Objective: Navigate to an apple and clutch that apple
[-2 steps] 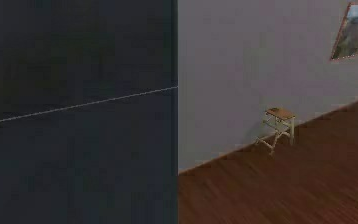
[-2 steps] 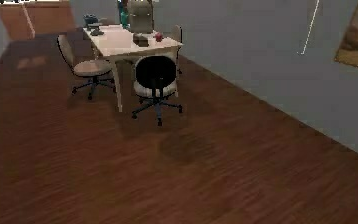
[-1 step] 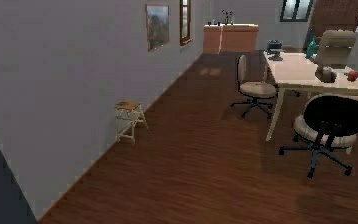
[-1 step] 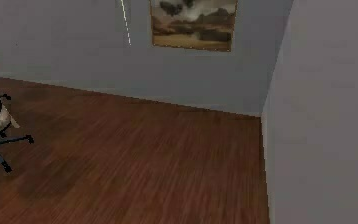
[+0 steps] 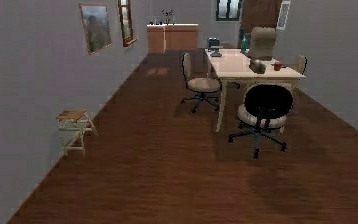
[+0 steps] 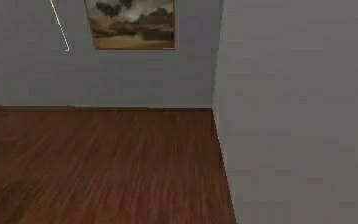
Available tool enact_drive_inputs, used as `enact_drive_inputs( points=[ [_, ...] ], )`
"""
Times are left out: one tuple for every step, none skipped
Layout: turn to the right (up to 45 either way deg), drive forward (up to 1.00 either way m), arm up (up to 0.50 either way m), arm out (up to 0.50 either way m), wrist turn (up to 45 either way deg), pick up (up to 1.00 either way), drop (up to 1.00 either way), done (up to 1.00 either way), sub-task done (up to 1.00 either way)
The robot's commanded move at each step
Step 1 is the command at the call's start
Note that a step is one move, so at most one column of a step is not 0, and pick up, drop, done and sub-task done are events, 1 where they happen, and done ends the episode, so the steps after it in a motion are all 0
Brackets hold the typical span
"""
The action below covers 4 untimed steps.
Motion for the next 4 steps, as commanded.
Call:
enact_drive_inputs(
  points=[
    [0.0,0.15,0.00,0.00,0.0,0.00,0.00,0.00,0.00],
    [36.0,0.00,0.00,0.00,0.0,0.00,0.00,0.00,0.00],
    [0.0,1.00,0.00,0.00,0.0,0.00,0.00,0.00,0.00],
    [3.0,0.00,0.00,0.00,0.0,0.00,0.00,0.00,0.00]
  ],
)
